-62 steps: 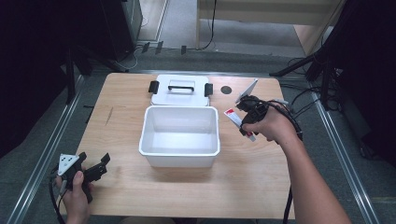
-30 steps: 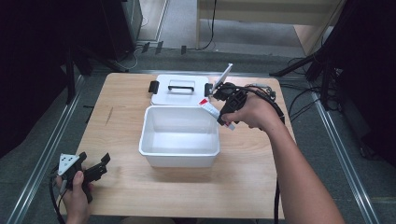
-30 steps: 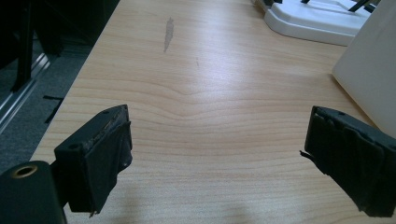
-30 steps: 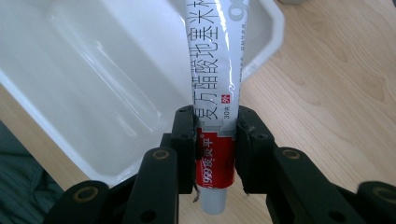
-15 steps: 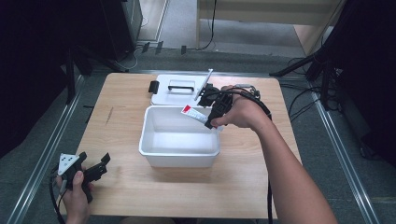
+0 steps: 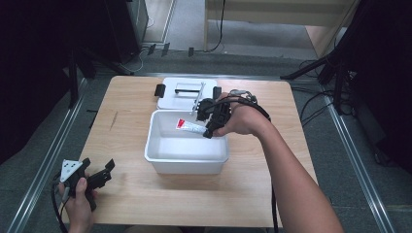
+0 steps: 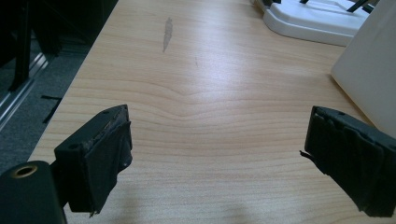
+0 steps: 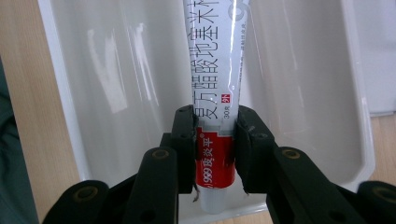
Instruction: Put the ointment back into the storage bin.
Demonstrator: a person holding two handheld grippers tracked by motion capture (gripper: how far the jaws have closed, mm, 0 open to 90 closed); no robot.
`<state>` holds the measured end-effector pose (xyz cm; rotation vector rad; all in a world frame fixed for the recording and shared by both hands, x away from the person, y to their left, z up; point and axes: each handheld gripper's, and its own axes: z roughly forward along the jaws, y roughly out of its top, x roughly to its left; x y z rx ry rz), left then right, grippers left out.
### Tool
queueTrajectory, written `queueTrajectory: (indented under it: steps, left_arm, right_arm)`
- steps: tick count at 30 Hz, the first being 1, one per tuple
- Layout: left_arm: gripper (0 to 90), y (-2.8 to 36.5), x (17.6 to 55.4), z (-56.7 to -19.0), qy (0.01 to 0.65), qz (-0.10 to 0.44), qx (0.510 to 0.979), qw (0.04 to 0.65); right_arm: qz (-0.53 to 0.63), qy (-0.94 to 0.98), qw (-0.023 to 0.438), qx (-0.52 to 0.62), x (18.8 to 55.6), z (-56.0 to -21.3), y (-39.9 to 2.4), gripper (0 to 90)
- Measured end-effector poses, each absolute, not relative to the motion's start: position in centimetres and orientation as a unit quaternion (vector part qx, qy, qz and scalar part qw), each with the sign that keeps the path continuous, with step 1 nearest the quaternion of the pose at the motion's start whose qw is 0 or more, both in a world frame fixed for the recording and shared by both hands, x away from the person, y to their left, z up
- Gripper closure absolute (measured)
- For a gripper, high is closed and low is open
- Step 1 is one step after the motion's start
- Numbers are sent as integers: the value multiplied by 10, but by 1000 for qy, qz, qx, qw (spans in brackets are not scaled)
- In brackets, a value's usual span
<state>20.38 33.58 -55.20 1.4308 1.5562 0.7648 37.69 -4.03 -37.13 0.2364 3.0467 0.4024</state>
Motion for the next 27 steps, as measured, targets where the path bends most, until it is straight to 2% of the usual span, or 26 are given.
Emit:
queueTrajectory:
  steps: [27]
  left_arm:
    - [82,336,204,-552,624,305,573,435]
  right_arm:
    - [100,994,31,34,378,-390,-39,721]
